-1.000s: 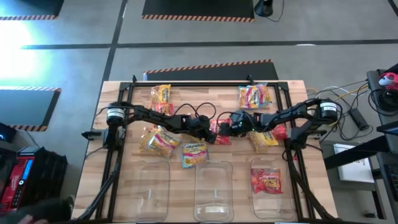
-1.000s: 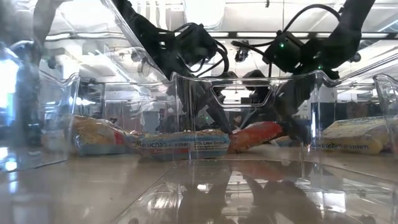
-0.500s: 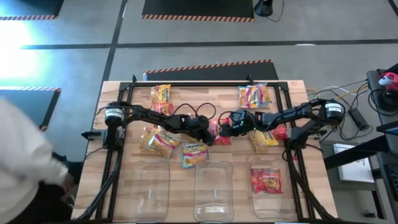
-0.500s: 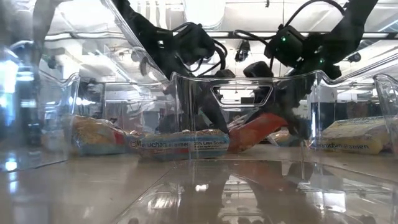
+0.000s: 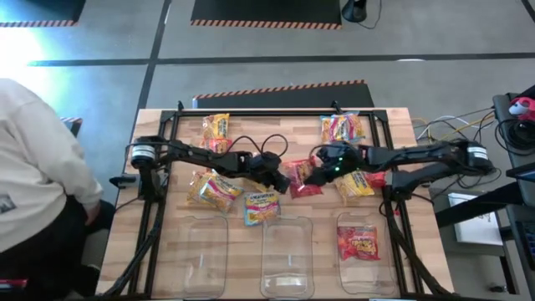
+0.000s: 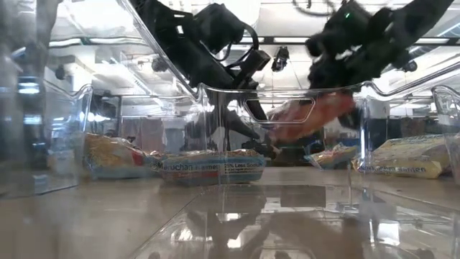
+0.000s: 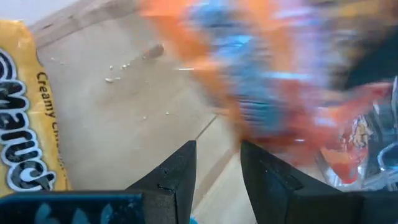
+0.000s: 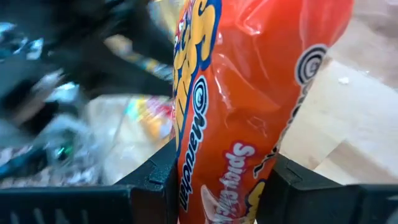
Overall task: Sort Maruchan noodles
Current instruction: Put the orange noodle pack into the right transparent bin
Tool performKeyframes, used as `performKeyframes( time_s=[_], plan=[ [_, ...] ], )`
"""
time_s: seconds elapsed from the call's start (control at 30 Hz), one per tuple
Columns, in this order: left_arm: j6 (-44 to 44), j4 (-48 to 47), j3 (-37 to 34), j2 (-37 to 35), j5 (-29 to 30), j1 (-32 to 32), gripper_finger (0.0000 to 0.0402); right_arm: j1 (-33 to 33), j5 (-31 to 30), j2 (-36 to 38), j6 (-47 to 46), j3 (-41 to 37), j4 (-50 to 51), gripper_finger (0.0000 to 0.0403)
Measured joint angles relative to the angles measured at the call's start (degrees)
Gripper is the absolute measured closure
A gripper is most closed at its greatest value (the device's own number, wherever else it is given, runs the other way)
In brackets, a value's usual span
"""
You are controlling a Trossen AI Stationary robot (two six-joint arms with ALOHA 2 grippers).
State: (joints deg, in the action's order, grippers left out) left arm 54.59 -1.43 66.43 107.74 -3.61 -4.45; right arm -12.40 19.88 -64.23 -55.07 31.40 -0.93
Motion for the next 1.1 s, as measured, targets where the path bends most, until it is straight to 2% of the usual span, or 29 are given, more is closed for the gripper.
performKeyframes(
  time_s=[0.17, 0.33, 0.6, 0.87, 1.1],
  plan=[
    [1.4, 0.3, 0.0, 0.0, 1.4, 0.0, 0.0293, 0.0, 6.4, 9.4, 1.6, 0.0, 6.0, 0.0273],
    [1.7, 0.5, 0.1, 0.0, 1.6, 0.0, 0.0293, 1.1, 16.5, 17.9, -2.7, 0.0, 10.6, 0.0273],
    [2.0, 0.6, 0.2, 0.0, 2.1, -0.5, 0.0293, 9.1, 29.0, 25.1, -8.6, 0.0, 18.5, 0.0273],
    [1.8, 0.5, 0.2, 0.0, 2.1, -0.9, 0.0293, 18.9, 29.7, 25.7, -9.4, 1.1, 30.0, 0.0273],
    [0.1, 0.3, 0.2, 0.0, 2.0, -1.1, 0.0293, 23.9, 29.2, 25.1, -9.5, 4.1, 39.2, 0.0273]
  ],
)
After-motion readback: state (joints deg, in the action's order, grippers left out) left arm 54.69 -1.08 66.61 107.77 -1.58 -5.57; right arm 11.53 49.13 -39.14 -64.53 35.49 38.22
